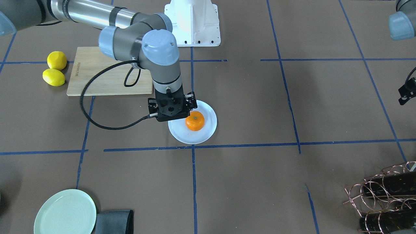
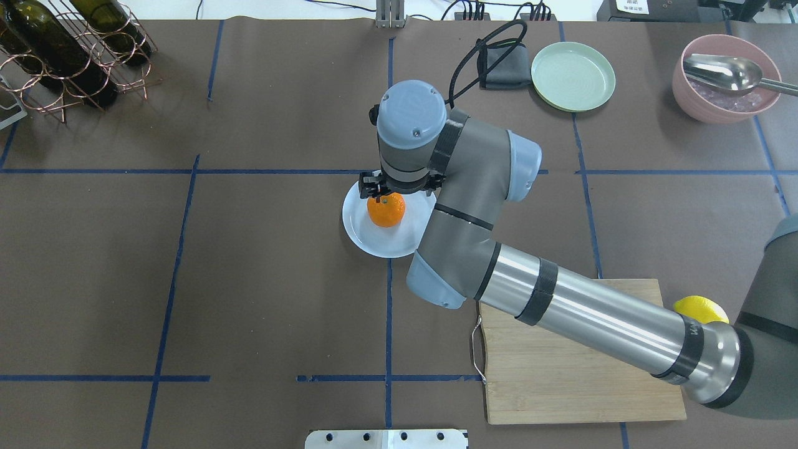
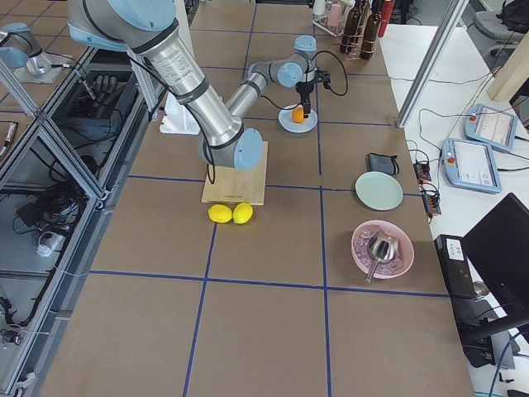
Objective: Pick orange to plate
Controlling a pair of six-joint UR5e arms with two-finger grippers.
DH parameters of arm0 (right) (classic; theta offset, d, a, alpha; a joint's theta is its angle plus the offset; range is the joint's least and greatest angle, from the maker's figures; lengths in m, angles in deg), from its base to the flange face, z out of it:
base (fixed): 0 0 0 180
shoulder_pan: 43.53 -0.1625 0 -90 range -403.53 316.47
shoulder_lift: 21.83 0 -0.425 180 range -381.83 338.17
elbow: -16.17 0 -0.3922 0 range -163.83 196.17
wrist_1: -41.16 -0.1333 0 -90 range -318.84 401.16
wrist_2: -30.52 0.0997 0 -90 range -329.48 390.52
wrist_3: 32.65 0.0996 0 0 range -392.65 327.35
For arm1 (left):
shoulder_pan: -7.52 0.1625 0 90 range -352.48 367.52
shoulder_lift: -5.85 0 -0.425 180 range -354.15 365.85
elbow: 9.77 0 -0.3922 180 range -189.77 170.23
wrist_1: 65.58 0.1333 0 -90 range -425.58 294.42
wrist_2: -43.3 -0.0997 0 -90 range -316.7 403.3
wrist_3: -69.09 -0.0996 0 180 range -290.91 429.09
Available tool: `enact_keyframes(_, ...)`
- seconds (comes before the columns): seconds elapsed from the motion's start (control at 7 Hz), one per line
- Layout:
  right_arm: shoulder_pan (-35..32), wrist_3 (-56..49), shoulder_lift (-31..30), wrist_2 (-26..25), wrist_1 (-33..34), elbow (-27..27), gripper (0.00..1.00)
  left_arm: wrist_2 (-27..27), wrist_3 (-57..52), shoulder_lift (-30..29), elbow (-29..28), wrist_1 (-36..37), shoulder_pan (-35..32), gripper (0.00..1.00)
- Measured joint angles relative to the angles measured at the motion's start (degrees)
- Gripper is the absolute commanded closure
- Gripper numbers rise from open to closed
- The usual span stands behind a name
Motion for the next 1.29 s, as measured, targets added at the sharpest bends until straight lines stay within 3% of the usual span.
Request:
enact_keyframes(0.29, -7.6, -7.9, -9.6, 5.3, 2.1, -10.4, 0.0, 5.2, -11.0, 0.4, -2.2, 5.2, -5.3, 0.0)
enact_keyframes(0.57, -17.3, -16.9, -16.9, 12.4, 2.3, -14.2, 0.0, 13.9, -21.3, 3.2, -8.0, 3.9, -8.2, 0.0)
enact_keyframes(0.86, -25.8, -27.8, -22.6, 17.1, 2.7, -14.1, 0.0, 13.7, -23.1, 4.5, -9.9, 2.3, -10.2, 0.0)
enact_keyframes(1.29, -35.0, -41.7, -30.6, 19.3, 2.9, -11.8, 0.0, 9.2, -19.1, 4.7, -10.0, 2.1, -11.2, 0.0)
